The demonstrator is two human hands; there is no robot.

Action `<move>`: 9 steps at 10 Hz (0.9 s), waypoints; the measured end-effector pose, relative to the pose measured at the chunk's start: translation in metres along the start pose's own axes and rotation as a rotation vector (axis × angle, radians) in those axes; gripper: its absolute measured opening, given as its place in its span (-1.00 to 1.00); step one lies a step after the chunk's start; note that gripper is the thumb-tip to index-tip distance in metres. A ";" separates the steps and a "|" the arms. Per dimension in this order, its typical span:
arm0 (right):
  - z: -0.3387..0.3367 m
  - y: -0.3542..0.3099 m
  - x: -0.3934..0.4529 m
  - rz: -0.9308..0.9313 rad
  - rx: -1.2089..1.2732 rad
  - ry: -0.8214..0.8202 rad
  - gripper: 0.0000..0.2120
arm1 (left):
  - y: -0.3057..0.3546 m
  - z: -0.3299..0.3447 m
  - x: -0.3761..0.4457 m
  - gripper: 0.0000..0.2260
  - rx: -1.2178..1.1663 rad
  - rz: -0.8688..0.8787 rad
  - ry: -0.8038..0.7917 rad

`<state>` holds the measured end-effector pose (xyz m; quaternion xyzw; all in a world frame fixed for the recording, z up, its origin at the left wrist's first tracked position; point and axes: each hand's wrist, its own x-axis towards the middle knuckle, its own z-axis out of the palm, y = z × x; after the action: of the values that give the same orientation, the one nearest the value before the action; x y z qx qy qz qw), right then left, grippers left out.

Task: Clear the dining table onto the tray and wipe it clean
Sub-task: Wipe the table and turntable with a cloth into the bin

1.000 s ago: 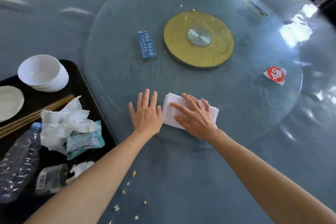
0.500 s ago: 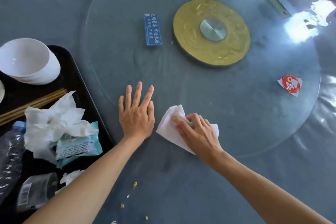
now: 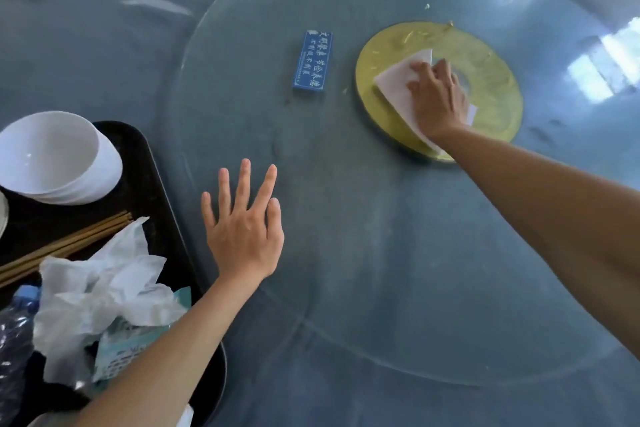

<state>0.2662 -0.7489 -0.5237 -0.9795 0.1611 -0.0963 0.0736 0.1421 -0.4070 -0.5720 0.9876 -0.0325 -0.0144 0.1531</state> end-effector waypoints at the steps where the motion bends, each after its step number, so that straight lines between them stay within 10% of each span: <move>1: 0.021 -0.023 0.025 0.014 -0.062 0.022 -0.68 | -0.009 0.005 0.011 -0.55 0.007 0.038 0.032; 3: 0.028 -0.053 -0.017 -0.412 -0.025 -0.051 -0.63 | -0.023 0.009 0.026 -0.56 0.036 0.087 0.031; 6: -0.020 -0.030 -0.308 -0.990 0.107 -0.276 -0.48 | -0.029 0.002 0.041 -0.58 0.050 0.131 -0.002; 7: -0.033 -0.025 -0.292 -0.991 0.006 -0.345 -0.67 | -0.034 -0.006 0.055 -0.57 0.049 0.145 -0.058; 8: -0.055 -0.004 -0.181 -0.910 -0.616 -0.013 -0.75 | -0.027 -0.021 0.070 -0.54 0.047 0.088 -0.113; 9: -0.042 0.024 -0.089 -0.337 -0.120 0.054 -0.67 | 0.016 -0.022 0.044 -0.51 -0.016 -0.026 -0.192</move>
<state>0.1675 -0.7465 -0.5020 -0.9923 0.0022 -0.1236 -0.0063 0.1861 -0.4184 -0.5471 0.9807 -0.0342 -0.1112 0.1572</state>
